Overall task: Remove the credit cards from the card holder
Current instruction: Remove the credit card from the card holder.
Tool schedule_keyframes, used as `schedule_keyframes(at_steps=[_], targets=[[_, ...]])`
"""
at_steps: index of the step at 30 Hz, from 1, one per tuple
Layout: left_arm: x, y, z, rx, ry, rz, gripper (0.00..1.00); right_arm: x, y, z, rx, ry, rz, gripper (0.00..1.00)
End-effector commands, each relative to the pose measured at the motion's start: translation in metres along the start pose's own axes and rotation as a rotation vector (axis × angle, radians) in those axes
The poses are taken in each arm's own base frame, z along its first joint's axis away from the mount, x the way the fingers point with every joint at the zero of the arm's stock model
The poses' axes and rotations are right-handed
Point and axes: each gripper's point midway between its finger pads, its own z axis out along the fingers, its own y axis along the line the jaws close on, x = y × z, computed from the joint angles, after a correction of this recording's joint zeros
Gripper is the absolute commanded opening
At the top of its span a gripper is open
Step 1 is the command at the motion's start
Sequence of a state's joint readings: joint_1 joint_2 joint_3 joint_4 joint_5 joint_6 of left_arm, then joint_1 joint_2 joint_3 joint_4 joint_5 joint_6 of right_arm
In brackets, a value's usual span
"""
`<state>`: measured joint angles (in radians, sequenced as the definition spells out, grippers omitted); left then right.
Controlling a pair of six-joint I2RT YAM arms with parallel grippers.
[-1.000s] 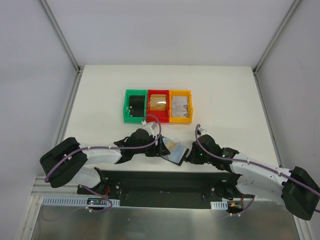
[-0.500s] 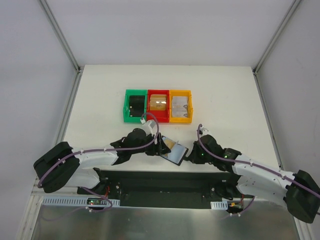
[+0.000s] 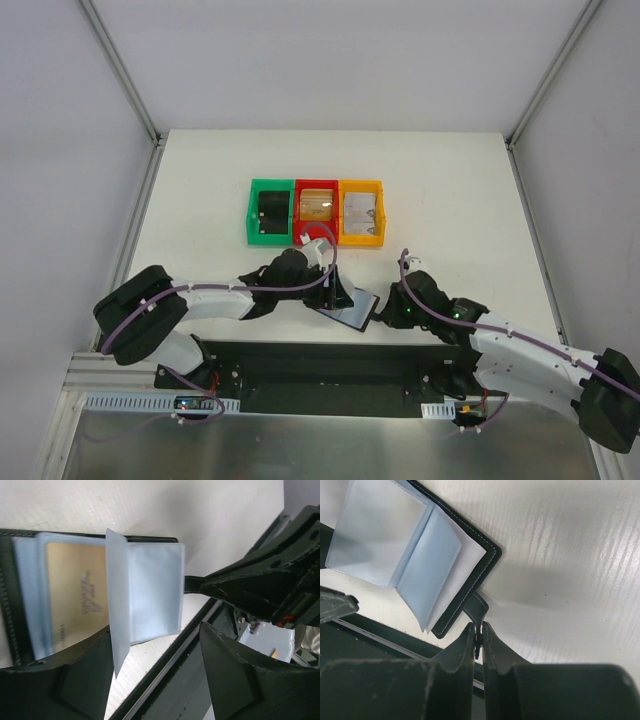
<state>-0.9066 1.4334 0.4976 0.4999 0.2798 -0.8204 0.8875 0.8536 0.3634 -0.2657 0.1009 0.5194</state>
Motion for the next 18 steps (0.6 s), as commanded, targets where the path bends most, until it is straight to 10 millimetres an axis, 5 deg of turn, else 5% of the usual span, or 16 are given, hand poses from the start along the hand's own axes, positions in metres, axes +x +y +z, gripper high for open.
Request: schedule_keyframes(at_steps=[1, 9, 18], targets=[[-0.005, -0.042, 0.006, 0.155, 0.029, 0.080, 0.63, -0.001, -0.005, -0.002, 0.019, -0.016, -0.005, 0.11], [0.006, -0.072, 0.006, 0.265, 0.081, 0.145, 0.63, -0.003, -0.008, -0.004, 0.034, -0.031, -0.001, 0.14], [0.031, -0.103, 0.021, 0.389, 0.246, 0.198, 0.63, -0.019, -0.018, -0.024, 0.081, -0.113, 0.009, 0.39]])
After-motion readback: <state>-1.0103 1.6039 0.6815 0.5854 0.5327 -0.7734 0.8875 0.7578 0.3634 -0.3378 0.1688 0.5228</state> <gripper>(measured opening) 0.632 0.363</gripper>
